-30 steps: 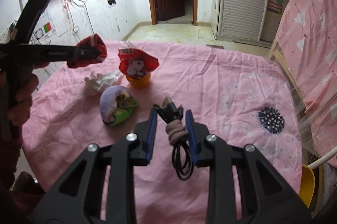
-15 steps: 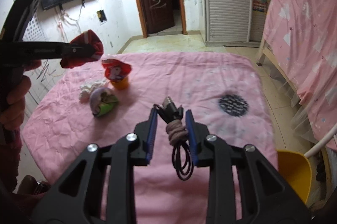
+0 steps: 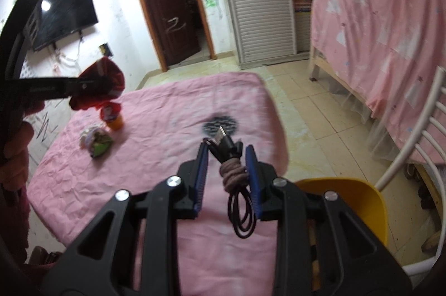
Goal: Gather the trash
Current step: 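Grasp the red striped sock with the left tool while the right tool grasps the black cable, then drop the red sock and black cable into the yellow bin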
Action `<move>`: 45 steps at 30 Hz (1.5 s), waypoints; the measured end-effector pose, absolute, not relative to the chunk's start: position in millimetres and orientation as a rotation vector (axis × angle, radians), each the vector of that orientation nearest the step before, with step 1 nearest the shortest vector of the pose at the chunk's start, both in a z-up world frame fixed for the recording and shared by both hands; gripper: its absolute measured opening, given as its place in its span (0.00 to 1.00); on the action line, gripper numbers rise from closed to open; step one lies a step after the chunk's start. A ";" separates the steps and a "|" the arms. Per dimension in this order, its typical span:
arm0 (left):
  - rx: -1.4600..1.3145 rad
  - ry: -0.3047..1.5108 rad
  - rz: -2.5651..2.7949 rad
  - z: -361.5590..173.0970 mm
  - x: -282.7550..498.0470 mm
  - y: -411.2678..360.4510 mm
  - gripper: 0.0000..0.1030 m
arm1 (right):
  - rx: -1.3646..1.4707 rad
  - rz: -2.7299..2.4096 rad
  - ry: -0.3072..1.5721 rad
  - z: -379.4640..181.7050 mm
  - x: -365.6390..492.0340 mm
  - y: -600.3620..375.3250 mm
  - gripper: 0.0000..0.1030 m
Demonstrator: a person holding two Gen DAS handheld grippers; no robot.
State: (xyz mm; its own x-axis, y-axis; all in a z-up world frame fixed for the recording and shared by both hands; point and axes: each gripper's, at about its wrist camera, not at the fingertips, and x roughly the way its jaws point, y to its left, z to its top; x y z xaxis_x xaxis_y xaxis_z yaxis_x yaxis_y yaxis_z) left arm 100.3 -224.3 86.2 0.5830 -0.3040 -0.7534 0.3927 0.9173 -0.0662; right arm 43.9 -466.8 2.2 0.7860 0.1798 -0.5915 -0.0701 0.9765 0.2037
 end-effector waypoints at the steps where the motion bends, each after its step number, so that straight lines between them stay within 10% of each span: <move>1: 0.115 0.860 -0.422 85.2 98.5 -231.4 0.13 | 0.184 0.120 0.651 1.3 41.5 -475.1 0.25; 31: 0.240 0.973 -0.732 34.6 53.6 -431.8 0.14 | 0.400 -0.124 0.628 -32.3 12.9 -606.8 0.26; 35: 0.257 0.977 -0.758 34.0 49.6 -441.2 0.28 | 0.418 -0.141 0.617 -33.0 9.3 -611.7 0.45; 45: 0.239 0.983 -0.721 36.0 55.9 -431.9 0.32 | 0.424 -0.142 0.596 -28.0 9.7 -614.0 0.46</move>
State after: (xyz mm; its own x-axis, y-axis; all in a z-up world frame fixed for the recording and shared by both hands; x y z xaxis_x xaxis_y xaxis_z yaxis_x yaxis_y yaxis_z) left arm 55.9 -431.9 36.0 0.3473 -0.4462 -0.8248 0.6529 0.7464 -0.1289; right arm 9.7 -614.0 -28.0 0.8206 -0.0082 -0.5714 0.2495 0.9047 0.3453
